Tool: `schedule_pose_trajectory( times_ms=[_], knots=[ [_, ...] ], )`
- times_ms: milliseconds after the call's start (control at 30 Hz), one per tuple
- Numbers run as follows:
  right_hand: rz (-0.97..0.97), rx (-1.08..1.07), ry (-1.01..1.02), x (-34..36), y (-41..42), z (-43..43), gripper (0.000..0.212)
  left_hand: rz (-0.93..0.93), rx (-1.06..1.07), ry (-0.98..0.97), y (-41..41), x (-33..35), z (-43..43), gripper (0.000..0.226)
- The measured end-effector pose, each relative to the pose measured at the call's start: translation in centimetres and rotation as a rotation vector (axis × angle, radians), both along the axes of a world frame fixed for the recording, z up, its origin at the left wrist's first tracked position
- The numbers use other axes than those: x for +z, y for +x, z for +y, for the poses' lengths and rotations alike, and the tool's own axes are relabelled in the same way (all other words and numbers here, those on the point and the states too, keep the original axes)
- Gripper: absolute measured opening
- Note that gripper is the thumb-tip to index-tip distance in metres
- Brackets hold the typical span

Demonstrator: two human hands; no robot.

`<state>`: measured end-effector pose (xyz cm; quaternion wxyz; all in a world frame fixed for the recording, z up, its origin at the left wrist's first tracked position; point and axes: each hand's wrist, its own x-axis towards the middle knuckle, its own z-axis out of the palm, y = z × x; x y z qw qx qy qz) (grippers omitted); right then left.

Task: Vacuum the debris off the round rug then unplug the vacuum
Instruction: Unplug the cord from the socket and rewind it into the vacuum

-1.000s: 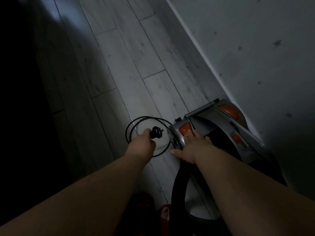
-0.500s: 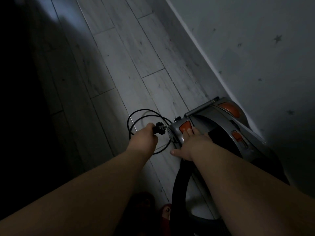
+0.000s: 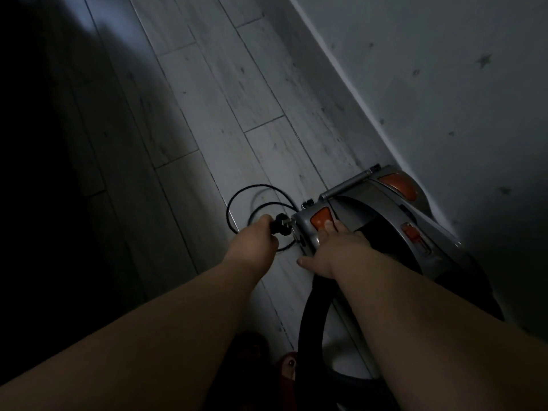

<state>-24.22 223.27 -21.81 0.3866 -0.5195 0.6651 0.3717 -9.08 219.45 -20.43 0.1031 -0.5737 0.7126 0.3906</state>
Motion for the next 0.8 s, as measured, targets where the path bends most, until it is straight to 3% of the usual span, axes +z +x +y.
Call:
schedule_pose_trajectory(
  times_ms=[233,467,667,800],
  knots=[
    [0.009,-0.002,0.015,-0.4,0.1,0.0,0.105,0.011,-0.003,-0.041,0.1,0.1,-0.5,0.023],
    [-0.003,-0.006,0.026,-0.4,0.0,0.0,0.110,0.089,0.182,-0.298,0.3,1.2,-1.9,0.007],
    [0.000,-0.002,0.038,-0.5,0.0,0.0,0.112,0.193,0.207,-0.348,0.1,1.1,-2.3,0.017],
    [-0.011,-0.012,0.008,-0.3,-0.1,0.1,0.111,0.155,0.135,-0.303,-0.1,0.7,-2.1,0.021]
  ],
)
